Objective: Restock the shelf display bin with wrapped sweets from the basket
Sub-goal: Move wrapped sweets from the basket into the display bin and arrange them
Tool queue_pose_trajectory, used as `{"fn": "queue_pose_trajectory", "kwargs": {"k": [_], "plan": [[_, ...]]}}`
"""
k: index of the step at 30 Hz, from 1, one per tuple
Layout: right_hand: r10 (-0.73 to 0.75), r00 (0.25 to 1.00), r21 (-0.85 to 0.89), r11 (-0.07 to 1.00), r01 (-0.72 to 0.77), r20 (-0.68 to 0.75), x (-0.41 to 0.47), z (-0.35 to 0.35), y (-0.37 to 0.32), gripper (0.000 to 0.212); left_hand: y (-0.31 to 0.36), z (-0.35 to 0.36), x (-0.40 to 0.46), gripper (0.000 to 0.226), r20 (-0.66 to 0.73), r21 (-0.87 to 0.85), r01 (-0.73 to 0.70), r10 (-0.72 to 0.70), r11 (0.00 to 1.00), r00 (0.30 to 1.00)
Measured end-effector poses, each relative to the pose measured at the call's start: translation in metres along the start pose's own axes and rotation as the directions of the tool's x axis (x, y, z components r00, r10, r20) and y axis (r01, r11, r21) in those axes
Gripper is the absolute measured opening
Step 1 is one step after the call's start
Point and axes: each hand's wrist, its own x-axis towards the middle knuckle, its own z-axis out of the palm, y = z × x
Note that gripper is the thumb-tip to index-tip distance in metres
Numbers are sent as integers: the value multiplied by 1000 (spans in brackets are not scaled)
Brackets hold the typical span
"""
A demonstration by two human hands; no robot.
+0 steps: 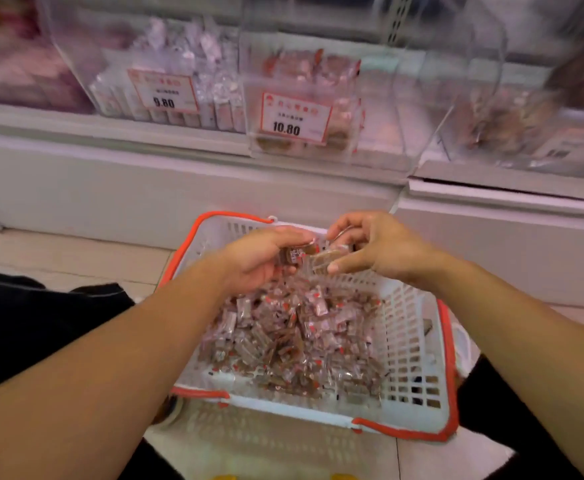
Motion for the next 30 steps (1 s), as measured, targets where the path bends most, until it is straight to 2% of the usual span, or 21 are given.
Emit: {"fn": "queue_pose_trajectory", "kwargs": {"k": [3,7,11,13,15,20,24,26,30], "plan": [[-148,976,5,989,151,-163,-18,-24,-48,43,56,28,-20,8,-7,79,-159,160,984,987],[-319,876,13,938,347,-362,-40,-41,-93,44,113,60,-48,10,-41,17,-330,331,944,943],[-463,762,21,849,528,-454,-39,-56,-138,48,160,76,-67,39,20,-142,-373,379,917,925],[-517,731,33,806,591,-445,-30,-65,-156,47,181,76,-66,49,22,-87,-413,416,906,909],[-549,722,-9,798,602,-420,-18,-73,-168,51,198,71,-60,47,17,-10,-431,431,903,902],[-534,761,-100,837,539,-369,14,-89,-171,70,220,49,-29,15,48,146,-465,463,873,885],[-525,786,-155,850,504,-327,34,-93,-168,79,228,39,-2,18,26,268,-509,522,818,853],[-527,799,-106,847,520,-291,43,-93,-167,78,232,36,10,19,22,287,-503,519,815,854],[-550,785,-74,829,554,-285,57,-94,-161,75,237,31,26,40,41,190,-477,479,858,877]]}}
